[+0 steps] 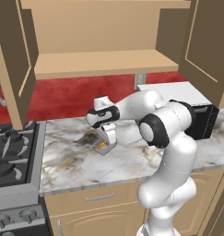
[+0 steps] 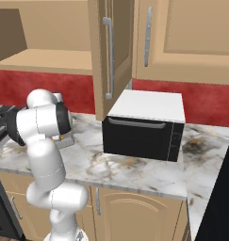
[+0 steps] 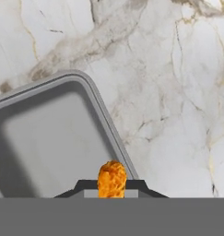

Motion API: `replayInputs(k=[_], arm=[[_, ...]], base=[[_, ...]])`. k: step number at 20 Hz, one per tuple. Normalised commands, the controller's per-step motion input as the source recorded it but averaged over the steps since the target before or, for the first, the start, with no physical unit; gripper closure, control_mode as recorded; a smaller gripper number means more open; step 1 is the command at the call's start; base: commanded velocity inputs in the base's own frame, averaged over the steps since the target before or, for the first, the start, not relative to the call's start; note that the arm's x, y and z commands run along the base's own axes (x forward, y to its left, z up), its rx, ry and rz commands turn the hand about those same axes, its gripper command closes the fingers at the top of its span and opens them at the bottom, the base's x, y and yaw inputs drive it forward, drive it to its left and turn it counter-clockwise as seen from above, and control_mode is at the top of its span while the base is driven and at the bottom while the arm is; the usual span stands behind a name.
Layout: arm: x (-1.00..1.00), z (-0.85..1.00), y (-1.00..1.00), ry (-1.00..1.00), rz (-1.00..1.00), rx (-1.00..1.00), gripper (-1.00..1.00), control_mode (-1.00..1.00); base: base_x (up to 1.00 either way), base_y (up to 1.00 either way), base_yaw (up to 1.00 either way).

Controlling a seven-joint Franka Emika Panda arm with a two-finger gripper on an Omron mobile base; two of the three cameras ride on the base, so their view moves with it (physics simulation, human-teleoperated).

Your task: Retrieve the tupperware from the cabinet, then place the raw meat into the tupperware to avoid contamination.

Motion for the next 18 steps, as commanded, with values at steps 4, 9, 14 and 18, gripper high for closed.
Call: replayInputs(k=[4,9,14,18], arm=[[0.0,-0.05,0.0,0.0,0.0,0.0,1.0,-1.0],[0.01,-0.01,-0.02,0.0,0.0,0.0,-1.0,-1.0],[0.01,0.02,-0.09,0.0,0.01,0.0,-1.0,-1.0],[0.0,0.07,-0.1,0.01,0.0,0.0,-1.0,-1.0]], base=[[0.0,0.0,0.0],[0.0,0.0,0.0],[0.0,0.0,0.0],[0.0,0.0,0.0]])
